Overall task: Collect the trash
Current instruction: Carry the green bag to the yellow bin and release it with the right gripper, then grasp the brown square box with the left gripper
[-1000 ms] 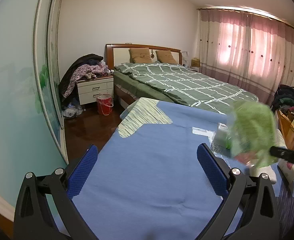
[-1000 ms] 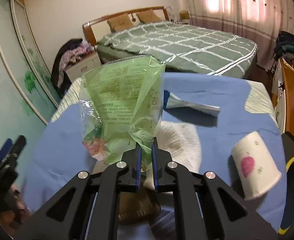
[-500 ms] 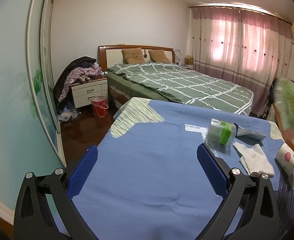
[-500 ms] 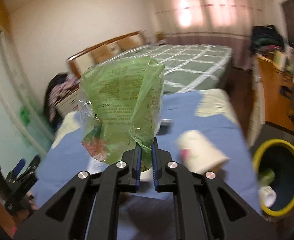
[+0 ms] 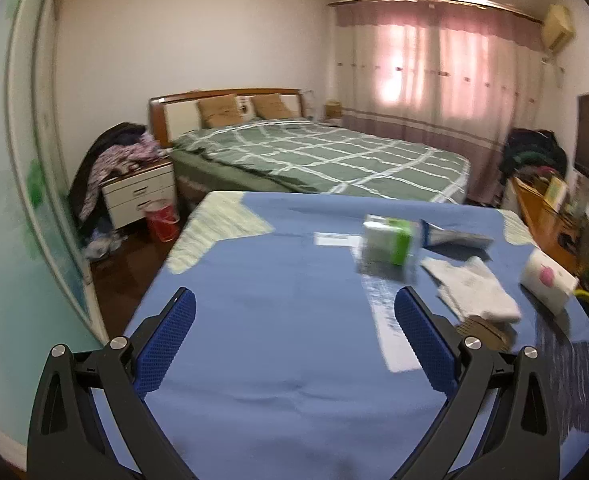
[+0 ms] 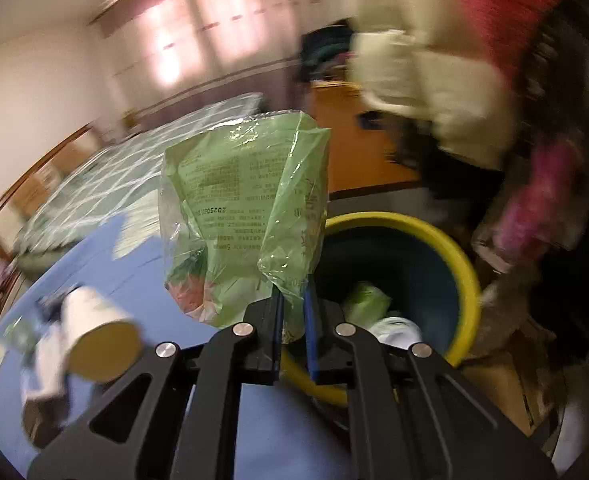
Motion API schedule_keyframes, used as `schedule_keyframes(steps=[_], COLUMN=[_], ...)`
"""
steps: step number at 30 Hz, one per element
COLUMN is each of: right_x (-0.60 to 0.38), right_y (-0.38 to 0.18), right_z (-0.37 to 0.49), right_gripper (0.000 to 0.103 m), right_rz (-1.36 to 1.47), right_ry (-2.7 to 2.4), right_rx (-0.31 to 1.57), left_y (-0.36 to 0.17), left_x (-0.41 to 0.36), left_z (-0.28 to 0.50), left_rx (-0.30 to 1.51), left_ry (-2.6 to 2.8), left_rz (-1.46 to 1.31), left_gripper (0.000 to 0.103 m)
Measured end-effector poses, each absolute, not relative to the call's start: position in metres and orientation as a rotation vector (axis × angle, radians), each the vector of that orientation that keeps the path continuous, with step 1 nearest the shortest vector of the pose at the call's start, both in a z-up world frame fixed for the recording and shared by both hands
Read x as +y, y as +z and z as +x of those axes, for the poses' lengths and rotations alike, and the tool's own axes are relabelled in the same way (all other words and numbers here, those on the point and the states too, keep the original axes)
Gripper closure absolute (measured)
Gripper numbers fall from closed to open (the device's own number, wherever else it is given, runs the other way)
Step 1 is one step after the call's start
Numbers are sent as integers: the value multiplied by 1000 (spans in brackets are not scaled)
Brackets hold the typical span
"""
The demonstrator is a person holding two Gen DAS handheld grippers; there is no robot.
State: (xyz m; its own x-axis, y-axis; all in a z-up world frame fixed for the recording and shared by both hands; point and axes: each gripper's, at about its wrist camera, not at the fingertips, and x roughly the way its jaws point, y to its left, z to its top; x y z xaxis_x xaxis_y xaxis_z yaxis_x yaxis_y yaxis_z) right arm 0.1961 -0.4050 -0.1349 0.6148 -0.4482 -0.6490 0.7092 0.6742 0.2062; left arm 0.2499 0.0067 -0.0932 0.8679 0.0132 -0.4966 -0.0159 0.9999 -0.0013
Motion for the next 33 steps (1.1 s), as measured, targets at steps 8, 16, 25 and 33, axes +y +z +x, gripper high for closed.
schedule_keyframes(steps=[8,16,25,33], right_x=[-423,-419,-412,-410], right_y=[-148,-144,-145,-147], right_z=[191,187,194,196], right_gripper=[89,37,27,26], right_rz=[495,444,452,470], right_ry=[-835,-898,-823,-776], right_rx=[604,581,595,606], left_y=[-98,-105,-117,-132], left_x=[-24,-51,-74,-98], left_z=[246,240,246,268], left_rx=[537,560,649,780], left_ry=[-148,-254,-410,-464], left_rz=[53,119,138,125], left_gripper=[5,5,5,5])
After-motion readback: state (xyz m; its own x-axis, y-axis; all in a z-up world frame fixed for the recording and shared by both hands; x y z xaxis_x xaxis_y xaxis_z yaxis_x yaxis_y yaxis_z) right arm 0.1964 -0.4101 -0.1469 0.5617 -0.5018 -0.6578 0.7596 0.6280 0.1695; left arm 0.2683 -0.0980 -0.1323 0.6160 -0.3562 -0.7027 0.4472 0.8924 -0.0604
